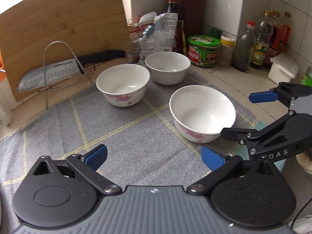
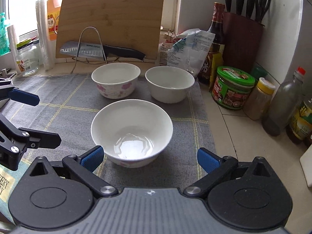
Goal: Organize plates and bowls
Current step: 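Move both tools toward the plain white bowl on the towel, then grasp the white bowl rim with the left tool while the right tool grips its opposite side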
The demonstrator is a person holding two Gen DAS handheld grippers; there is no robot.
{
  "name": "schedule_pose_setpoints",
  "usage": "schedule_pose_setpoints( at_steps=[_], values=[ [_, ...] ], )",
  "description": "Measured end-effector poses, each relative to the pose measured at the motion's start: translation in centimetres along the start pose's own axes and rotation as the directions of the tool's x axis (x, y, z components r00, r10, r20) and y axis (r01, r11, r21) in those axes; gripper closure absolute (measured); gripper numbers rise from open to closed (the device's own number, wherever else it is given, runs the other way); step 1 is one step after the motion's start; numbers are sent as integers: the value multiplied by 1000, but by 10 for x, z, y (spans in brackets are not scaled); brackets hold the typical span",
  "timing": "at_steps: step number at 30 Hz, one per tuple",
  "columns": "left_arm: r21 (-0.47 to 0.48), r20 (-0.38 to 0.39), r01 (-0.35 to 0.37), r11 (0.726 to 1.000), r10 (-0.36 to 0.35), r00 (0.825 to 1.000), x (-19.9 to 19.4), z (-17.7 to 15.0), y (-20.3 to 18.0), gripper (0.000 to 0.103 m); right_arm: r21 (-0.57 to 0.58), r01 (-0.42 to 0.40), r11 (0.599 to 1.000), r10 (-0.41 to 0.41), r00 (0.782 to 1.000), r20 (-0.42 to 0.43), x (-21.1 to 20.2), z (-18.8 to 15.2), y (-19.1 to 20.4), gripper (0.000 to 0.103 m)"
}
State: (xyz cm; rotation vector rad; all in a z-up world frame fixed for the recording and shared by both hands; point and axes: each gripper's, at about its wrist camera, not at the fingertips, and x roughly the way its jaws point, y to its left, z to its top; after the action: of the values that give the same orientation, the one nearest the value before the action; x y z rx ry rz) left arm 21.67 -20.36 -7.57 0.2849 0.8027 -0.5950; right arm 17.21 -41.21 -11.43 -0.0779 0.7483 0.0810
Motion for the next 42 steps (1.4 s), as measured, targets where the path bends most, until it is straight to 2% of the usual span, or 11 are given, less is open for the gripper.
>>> schedule_pose_setpoints(
  at_steps=[3, 6, 9, 18, 23, 28, 31, 33, 36, 38, 42],
  values=[
    [78, -7, 68, 995, -67, 998, 14, -1, -4, 1, 16, -3, 1000, 3, 1000, -14, 4, -6, -4, 0],
    [169, -26, 106, 980, -103, 994, 24, -4, -8, 1, 11, -7, 1000, 7, 1000, -30, 7, -8, -5, 0],
    [223, -49, 148, 963, -141, 989, 33, -3, -11, 1, 5, -52, 999, 52, 998, -34, 8, -9, -8, 0],
    [363, -55, 182, 914, -174, 983, 45, 5, -24, 3, -140, -202, 969, 193, 978, -76, 22, -7, -17, 0],
    [402, -74, 209, 891, -196, 978, 51, 8, -30, 3, -226, -246, 943, 224, 967, -119, 35, -5, -23, 1],
    [408, -87, 222, 886, -205, 975, 56, 10, -31, 4, -312, -292, 904, 260, 955, -139, 42, -1, -27, 2],
    [415, -93, 227, 881, -207, 974, 60, 14, -31, 10, -361, -315, 878, 280, 949, -148, 44, 3, -28, 4],
    [429, -99, 231, 873, -208, 973, 62, 16, -31, 11, -397, -334, 855, 296, 942, -156, 45, 5, -28, 5],
    [461, -107, 238, 855, -213, 971, 64, 18, -32, 11, -457, -360, 813, 316, 933, -173, 47, 8, -28, 9],
    [492, -122, 256, 832, -225, 967, 64, 19, -32, 12, -495, -377, 783, 324, 926, -192, 49, 10, -29, 12],
    [527, -144, 272, 805, -231, 962, 68, 22, -32, 12, -550, -405, 730, 343, 914, -217, 51, 15, -30, 13]
  ],
)
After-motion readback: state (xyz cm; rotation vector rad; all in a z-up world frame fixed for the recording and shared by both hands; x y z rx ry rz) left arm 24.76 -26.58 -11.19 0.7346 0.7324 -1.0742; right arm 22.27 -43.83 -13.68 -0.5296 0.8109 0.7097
